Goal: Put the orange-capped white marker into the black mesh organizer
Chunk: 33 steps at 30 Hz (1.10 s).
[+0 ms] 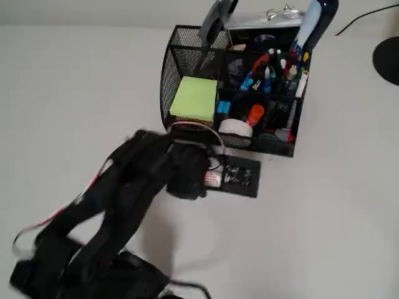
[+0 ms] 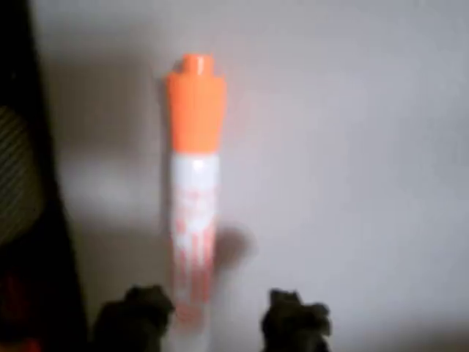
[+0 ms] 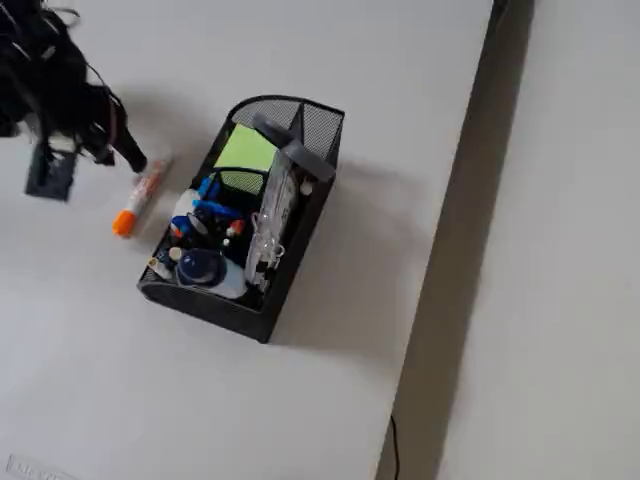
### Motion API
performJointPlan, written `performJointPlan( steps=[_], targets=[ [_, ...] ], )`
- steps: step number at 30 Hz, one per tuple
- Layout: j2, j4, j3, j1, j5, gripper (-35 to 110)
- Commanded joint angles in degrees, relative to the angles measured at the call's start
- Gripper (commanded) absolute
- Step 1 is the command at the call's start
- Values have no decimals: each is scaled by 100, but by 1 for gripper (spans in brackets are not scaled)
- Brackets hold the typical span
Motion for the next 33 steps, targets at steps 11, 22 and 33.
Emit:
performJointPlan(
  steps=[11,22,33],
  targets=[
    [-1547,-9,-1397,202,9,12],
    [-1688,114,-1424,185,-404,0],
    [1529,255,-1705,-70,-2435,0]
  ],
)
